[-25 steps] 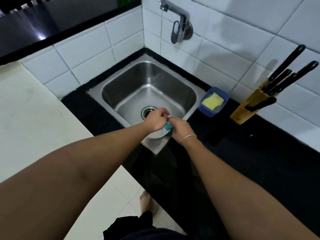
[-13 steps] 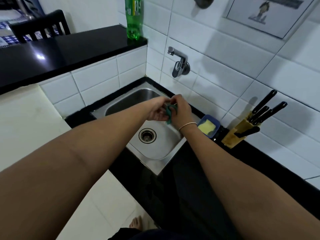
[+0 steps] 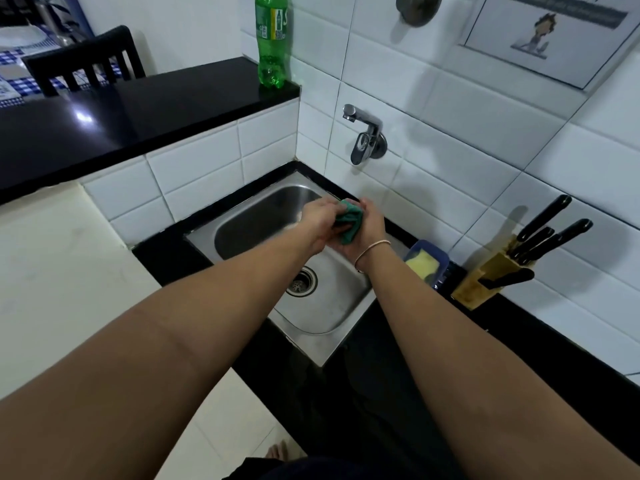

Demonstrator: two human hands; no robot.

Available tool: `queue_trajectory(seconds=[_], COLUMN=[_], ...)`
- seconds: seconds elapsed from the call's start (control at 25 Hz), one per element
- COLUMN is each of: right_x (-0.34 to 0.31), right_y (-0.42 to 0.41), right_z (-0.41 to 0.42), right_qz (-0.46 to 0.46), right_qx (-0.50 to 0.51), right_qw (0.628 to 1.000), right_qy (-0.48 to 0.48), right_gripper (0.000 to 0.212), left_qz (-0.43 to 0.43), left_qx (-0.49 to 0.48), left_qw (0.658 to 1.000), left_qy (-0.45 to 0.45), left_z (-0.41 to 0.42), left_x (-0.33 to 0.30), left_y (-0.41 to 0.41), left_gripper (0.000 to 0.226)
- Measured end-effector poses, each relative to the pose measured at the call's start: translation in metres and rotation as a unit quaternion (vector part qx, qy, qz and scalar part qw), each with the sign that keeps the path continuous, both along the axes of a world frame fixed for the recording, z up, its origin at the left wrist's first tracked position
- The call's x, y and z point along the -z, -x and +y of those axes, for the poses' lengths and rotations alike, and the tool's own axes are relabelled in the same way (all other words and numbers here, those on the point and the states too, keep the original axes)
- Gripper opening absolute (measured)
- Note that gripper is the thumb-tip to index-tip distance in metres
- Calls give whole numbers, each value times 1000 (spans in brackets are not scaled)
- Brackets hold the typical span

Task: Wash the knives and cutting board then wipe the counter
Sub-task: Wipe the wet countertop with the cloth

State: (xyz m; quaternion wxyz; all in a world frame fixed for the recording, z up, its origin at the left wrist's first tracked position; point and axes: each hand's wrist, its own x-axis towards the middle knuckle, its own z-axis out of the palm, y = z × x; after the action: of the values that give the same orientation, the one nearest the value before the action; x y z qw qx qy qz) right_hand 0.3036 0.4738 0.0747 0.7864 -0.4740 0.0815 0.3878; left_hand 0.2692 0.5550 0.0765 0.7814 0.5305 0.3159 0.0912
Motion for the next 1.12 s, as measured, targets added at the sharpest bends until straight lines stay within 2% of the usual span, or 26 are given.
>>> queue_trajectory(seconds=[0.04,0.08,0.12,0.16,0.2,0.24,0.28,0.36,0.44,0.52,0.6,0.72,1.0,1.12], right_x=[0,-1,0,2,4,6,6,5,3,4,2,-2,-10,-16], right_y=[-3,-6,-9,-12,-15,-18,-20,-21,-21,-22,-21,-19,-14,-10], right_z=[2,3,3,4,4,6,10,17,24,28,31,39,55,58], right_qz=[23,32,30,17,2,-11,-21,-28,-43,-79,-106,-105,-135,-144], right_qx=[20,41,60,70,64,51,40,42,48,41,29,36,83,94], right_qw=[999,999,998,996,995,993,991,985,978,971,964,960,958,953], right_qy=[-15,-12,10,46,81,108,127,165,200,220,241,256,241,248], right_gripper=[37,43,42,38,32,27,25,25,24,28,47,57,40,40], left_qz=[-7,-26,-56,-83,-98,-103,-104,-104,-99,-99,-99,-108,-115,-120], left_qx=[17,43,76,113,145,157,136,24,-35,-22,-22,-43,-58,-61], left_qw=[991,954,894,832,785,763,769,826,861,866,870,878,882,885], left_qy=[-136,-296,-437,-537,-594,-619,-616,-553,-498,-490,-483,-464,-453,-446], left_z=[-1,0,2,5,9,12,15,15,15,16,18,19,23,23], left_x=[4,7,10,13,16,17,18,18,16,12,9,10,2,-1], left_y=[2,6,9,12,16,20,24,32,34,34,33,30,29,31], left_gripper=[10,13,16,17,16,17,20,25,25,23,22,24,21,20])
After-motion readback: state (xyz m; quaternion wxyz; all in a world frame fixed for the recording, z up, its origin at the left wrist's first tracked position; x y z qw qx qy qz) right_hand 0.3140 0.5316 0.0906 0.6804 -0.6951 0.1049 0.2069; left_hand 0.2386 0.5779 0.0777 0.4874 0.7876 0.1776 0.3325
